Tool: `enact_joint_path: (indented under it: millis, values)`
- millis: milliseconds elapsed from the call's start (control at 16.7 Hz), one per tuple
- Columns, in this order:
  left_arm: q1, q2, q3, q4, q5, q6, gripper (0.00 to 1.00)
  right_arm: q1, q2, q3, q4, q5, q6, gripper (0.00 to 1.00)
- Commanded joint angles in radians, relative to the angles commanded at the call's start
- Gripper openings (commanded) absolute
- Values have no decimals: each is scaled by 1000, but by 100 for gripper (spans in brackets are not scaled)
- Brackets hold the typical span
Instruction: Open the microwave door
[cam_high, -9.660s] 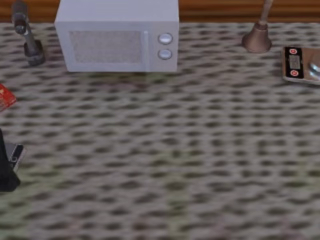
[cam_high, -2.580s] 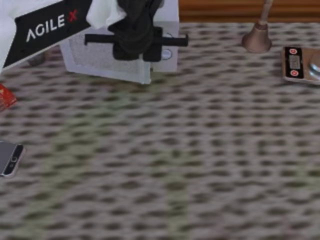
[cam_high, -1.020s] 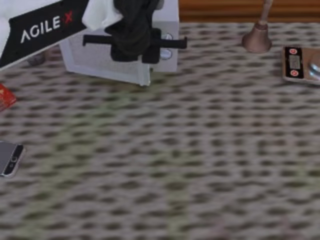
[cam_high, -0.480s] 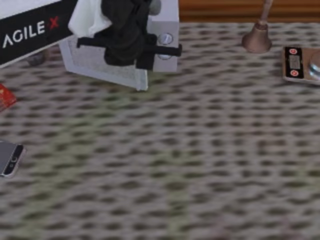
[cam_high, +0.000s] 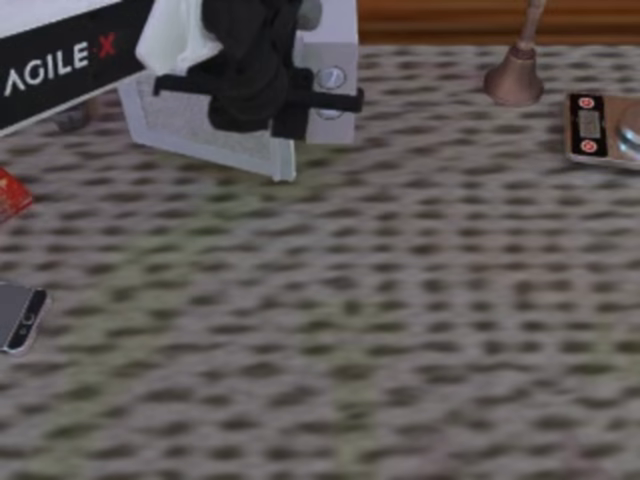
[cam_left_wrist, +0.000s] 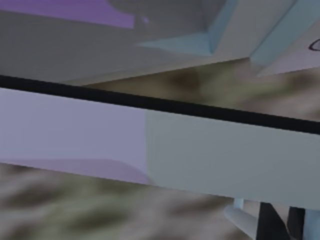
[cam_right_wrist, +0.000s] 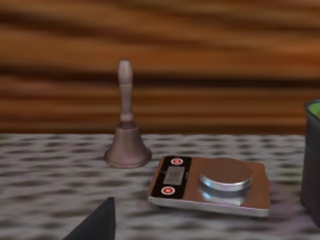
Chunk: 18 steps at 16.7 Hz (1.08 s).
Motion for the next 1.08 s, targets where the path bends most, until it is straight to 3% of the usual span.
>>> enact_joint_path:
  millis: [780,1080]
  values:
    - [0,0,0,0,0,0,0,0,0,0,0,0,0,100]
    - [8,-38,-59,24,31,50,0,0,0,0,0,0,0,100]
